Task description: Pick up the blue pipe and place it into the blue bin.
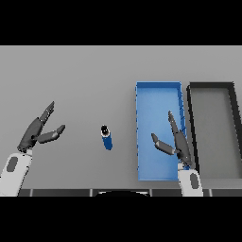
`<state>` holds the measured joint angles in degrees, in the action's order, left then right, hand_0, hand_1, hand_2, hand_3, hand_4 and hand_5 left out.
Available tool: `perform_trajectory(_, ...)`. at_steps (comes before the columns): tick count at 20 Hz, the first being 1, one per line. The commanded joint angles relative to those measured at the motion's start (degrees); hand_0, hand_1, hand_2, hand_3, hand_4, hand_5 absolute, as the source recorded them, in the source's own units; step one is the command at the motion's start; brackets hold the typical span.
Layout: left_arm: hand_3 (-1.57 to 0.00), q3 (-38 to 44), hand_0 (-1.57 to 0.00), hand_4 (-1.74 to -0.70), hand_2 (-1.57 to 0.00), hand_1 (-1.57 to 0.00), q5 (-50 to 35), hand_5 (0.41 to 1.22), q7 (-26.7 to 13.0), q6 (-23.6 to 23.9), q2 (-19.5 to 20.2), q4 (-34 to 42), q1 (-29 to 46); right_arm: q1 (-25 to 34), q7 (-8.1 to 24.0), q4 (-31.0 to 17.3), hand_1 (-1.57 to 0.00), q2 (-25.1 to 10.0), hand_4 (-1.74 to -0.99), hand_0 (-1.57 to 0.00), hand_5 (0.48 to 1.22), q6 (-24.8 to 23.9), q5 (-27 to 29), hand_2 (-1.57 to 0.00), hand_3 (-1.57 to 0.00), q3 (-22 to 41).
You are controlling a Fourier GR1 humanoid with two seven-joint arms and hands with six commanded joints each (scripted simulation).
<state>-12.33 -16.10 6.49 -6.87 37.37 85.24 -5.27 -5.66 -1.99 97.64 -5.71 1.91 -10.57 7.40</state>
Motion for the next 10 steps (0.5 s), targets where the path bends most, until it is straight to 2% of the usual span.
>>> perform_trajectory(1, 0.0, -0.07, 0.0, -1.08, 0.0, 0.0, -0.7, 0.604, 0.39, -1.29, 0.39, 0.18, 0.52, 0.12, 0.86, 0.16, 0.0, -0.29, -1.186, 0.0, 0.601, -0.17, -0.08, 0.0, 0.0, -0.26)
perform_trajectory(3, 0.0, -1.49, 0.0, -1.09, 0.0, 0.0, -0.63, 0.596, 1.4, -2.95, 0.8, 2.83, 1.56, -0.12, 0.31, -0.13, 0.0, -0.01, -1.186, 0.0, 0.598, -0.32, -0.52, 0.0, 0.0, 0.12)
perform_trajectory(6, 0.0, -4.48, 0.0, -1.1, 0.0, 0.0, -0.78, 0.554, 0.91, -6.98, 1.49, 5.78, 2.86, 0.79, -1.12, -0.75, 0.0, -0.31, -1.198, 0.0, 0.607, 0.15, -0.27, 0.0, 0.0, 0.04)
perform_trajectory(10, 0.0, -9.17, 0.0, -1.16, 0.0, 0.0, 0.47, 0.497, -0.51, -9.1, -0.2, 9.88, 4.05, 0.55, -1.25, -1.34, 0.0, -0.21, -1.208, 0.0, 0.612, 0.34, -0.95, 0.0, 0.0, 0.62)
